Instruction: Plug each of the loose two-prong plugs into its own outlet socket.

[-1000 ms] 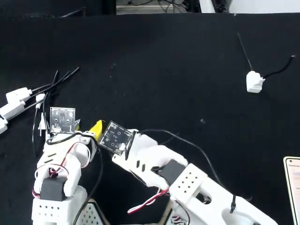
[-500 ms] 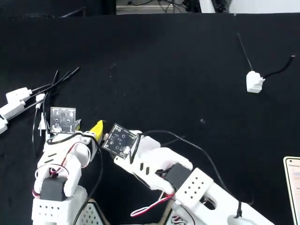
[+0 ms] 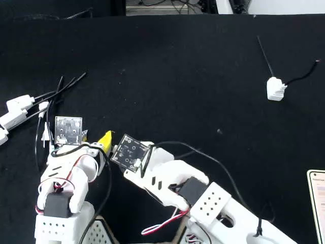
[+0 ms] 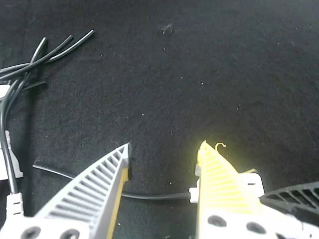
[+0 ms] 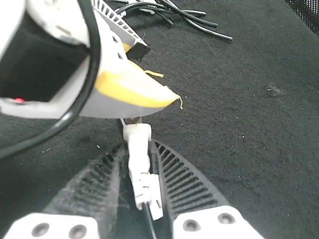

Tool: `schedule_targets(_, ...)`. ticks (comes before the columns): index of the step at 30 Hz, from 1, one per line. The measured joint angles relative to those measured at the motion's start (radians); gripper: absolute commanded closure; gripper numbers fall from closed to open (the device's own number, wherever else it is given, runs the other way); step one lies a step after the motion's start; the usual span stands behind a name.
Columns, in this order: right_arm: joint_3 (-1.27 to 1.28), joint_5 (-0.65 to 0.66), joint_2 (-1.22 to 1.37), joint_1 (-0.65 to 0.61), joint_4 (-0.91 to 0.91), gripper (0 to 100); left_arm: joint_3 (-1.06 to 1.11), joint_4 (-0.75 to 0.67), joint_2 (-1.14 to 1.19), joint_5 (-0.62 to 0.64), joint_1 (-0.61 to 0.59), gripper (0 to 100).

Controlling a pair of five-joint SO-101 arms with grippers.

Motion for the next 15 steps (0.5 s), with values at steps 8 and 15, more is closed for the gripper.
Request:
schedule_targets(8, 0.0, 0.0, -0.008, 0.0, 0.032, 98.8, 0.002, 0.0, 0.0, 0.0, 0.002, 78)
schedule_targets(15, -0.002, 0.0, -0.009, 0.0, 0.043, 98.8, 0.002, 0.005, 0.0, 0.0, 0.002, 78)
